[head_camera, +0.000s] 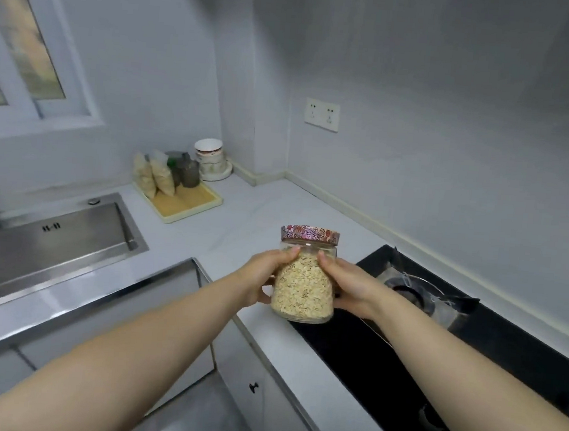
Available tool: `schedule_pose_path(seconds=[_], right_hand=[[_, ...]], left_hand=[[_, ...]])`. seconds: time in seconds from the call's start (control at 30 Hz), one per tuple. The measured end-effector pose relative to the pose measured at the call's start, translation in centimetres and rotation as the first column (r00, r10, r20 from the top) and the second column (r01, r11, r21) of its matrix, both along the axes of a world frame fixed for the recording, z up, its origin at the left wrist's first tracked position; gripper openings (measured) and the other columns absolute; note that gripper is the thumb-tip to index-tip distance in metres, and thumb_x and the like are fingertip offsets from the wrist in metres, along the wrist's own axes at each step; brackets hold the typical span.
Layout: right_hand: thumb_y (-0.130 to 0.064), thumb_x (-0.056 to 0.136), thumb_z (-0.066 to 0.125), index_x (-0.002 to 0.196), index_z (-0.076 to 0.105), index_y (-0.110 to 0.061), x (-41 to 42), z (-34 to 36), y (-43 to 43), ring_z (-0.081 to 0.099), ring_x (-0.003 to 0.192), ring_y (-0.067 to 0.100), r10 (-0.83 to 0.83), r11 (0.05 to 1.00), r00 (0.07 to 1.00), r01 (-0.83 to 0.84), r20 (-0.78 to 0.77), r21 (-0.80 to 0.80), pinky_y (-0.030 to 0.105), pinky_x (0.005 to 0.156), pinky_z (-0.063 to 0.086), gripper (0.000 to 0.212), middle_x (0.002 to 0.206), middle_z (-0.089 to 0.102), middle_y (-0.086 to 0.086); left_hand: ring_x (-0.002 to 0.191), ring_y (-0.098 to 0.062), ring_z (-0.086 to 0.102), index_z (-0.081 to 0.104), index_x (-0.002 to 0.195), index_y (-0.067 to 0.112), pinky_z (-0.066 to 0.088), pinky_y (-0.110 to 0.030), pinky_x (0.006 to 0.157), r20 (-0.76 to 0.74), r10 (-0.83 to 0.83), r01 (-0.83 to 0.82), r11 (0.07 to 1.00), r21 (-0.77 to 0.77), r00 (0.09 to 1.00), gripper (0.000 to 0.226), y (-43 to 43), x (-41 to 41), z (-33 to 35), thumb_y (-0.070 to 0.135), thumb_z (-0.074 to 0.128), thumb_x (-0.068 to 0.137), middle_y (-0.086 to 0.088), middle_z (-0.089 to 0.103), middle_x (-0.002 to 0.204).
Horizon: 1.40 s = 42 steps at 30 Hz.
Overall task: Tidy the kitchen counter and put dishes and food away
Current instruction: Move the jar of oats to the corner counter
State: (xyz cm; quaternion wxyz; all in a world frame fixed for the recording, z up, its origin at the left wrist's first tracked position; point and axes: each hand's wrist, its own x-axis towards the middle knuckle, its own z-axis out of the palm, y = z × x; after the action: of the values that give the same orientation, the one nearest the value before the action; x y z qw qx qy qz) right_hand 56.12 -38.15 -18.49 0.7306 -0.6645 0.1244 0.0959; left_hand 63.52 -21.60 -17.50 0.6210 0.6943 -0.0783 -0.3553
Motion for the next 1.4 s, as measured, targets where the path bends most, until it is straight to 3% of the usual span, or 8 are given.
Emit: schedule_pose_path(seconds=[0.17,0.37,0.53,0.67,0.77,0.9,1.2,1.4], right_hand=[[-0.048,0.074,0.068,0.118,0.059,-0.023,10.3,-0.5,-0.3,0.062,0.112,0.019,0.103,0.994,0.995,-0.103,-0.005,-0.043,0.041,0.086,0.051,0.051,0.117,0.068,0.0],[-0.023,0.073,0.077,0.118,0.062,-0.017,20.4,-0.5,-0.4,0.064,0.111,0.021,0.208,0.977,0.977,-0.206,0.035,-0.048,0.039,0.095,0.049,0.048,0.118,0.067,0.007],[-0.017,0.071,0.078,0.125,0.058,-0.014,27.4,-1.2,-0.1,0.062,0.114,0.023,0.273,0.958,0.961,-0.267,0.051,-0.109,0.044,0.101,0.046,0.058,0.121,0.066,0.007],[-0.021,0.075,0.079,0.116,0.06,-0.033,31.7,-1.5,-0.2,0.063,0.108,0.015,0.236,0.952,0.972,-0.234,-0.009,-0.2,0.048,0.092,0.05,0.047,0.113,0.069,-0.006],[-0.021,0.075,0.079,0.117,0.059,-0.037,36.2,-2.1,-0.2,0.064,0.106,0.014,0.206,0.951,0.978,-0.202,-0.007,-0.234,0.05,0.086,0.053,0.048,0.111,0.07,-0.008],[-0.019,0.069,0.083,0.119,0.059,-0.032,40.8,-2.7,0.4,0.066,0.102,0.014,0.111,0.93,0.992,-0.08,0.067,-0.359,0.032,0.076,0.057,0.057,0.107,0.071,-0.006],[-0.03,0.047,0.093,0.134,0.032,-0.022,55.2,-5.8,0.9,0.053,0.116,0.011,-0.026,0.837,0.999,0.048,0.048,-0.545,0.035,0.099,0.047,0.107,0.126,0.054,-0.01],[-0.005,0.052,0.091,0.134,0.033,-0.014,62.1,-6.8,0.6,0.053,0.113,0.012,-0.076,0.844,0.995,0.102,0.071,-0.526,0.025,0.097,0.043,0.101,0.122,0.055,-0.005]], left_hand=[[0.105,-0.022,0.058,0.061,0.109,0.022,0.049,-0.043,0.089,0.0,0.04,-0.04,0.998,0.04,0.999,0.038,-0.3,9.2,-0.3,0.049,0.062,0.083,-0.004,0.064,0.111],[0.105,-0.019,0.058,0.06,0.116,0.023,0.051,-0.034,0.08,-0.003,0.042,-0.042,0.999,0.027,0.999,0.037,0.7,18.2,-0.3,0.042,0.063,0.084,-0.001,0.063,0.114],[0.108,-0.021,0.059,0.06,0.107,0.024,0.05,-0.033,0.088,-0.031,0.036,-0.036,0.999,0.001,0.999,0.024,1.7,25.4,-1.6,0.029,0.066,0.085,-0.003,0.064,0.112],[0.114,-0.023,0.059,0.06,0.113,0.024,0.048,-0.037,0.098,-0.045,0.02,-0.019,1.0,0.01,0.999,0.038,1.7,30.5,-3.2,0.033,0.073,0.079,-0.004,0.065,0.118],[0.118,-0.023,0.056,0.062,0.107,0.029,0.046,-0.038,0.1,-0.062,-0.019,0.02,1.0,0.016,0.998,0.028,1.5,35.5,-4.1,0.033,0.072,0.081,-0.002,0.064,0.117],[0.107,-0.016,0.058,0.06,0.107,0.03,0.052,-0.037,0.089,0.009,-0.094,0.093,0.991,0.093,0.996,0.023,2.0,40.8,-4.4,0.023,0.067,0.087,0.006,0.063,0.111],[0.11,-0.024,0.06,0.048,0.135,0.016,0.056,-0.041,0.087,0.064,-0.109,0.104,0.991,0.08,0.992,0.063,1.8,56.5,-6.9,-0.006,0.067,0.08,-0.002,0.059,0.126],[0.1,-0.015,0.057,0.049,0.132,0.018,0.055,-0.025,0.07,0.106,-0.095,0.093,0.995,0.026,0.99,0.062,0.9,62.7,-8.0,-0.009,0.067,0.078,0.009,0.059,0.11]])
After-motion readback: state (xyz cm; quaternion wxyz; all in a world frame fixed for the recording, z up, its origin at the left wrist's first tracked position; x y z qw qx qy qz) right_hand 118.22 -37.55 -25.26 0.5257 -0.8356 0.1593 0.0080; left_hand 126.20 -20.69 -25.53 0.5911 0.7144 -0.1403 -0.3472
